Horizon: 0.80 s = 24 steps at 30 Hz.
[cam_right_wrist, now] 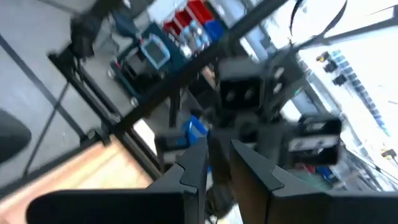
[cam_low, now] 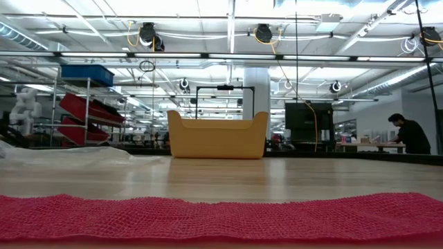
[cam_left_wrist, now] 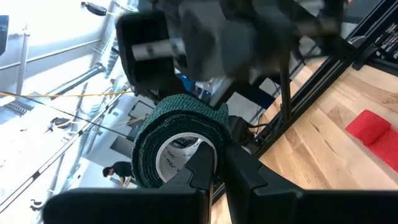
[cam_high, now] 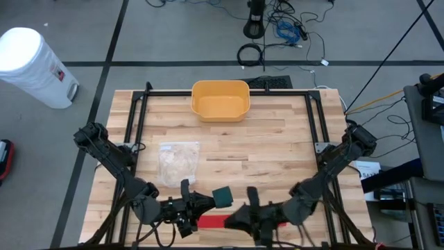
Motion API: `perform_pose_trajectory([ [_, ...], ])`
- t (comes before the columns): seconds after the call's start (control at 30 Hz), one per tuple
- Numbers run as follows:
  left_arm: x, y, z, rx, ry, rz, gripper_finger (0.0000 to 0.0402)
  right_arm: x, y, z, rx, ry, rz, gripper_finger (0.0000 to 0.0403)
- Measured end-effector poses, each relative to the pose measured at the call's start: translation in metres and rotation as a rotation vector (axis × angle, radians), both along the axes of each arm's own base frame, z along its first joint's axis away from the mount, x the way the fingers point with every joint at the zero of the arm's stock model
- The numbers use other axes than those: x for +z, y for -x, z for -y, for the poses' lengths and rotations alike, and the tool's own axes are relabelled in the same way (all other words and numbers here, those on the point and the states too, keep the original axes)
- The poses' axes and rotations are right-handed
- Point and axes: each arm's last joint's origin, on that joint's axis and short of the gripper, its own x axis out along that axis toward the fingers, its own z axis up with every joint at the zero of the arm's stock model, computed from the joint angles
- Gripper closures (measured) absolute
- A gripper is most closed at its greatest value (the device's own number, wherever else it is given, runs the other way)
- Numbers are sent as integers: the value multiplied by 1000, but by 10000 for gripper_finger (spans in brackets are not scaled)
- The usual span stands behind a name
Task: Roll bandage
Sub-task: Roll the green bandage
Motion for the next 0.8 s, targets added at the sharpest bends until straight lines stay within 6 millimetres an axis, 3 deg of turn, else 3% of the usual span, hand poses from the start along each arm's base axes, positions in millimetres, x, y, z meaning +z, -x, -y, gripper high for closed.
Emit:
perform_pose_trajectory([
  [0.27, 0, 0, 0, -1, 0, 0, 377, -21, -25, 1, -111, 99, 87, 335],
  [0.53, 0, 0, 0, -1, 0, -1, 377, -15, -15, -10, -99, 106, 136, 300],
  [0.8, 0, 0, 1, -33, 20, 2, 377, -18, -18, -5, -181, 125, 102, 289],
])
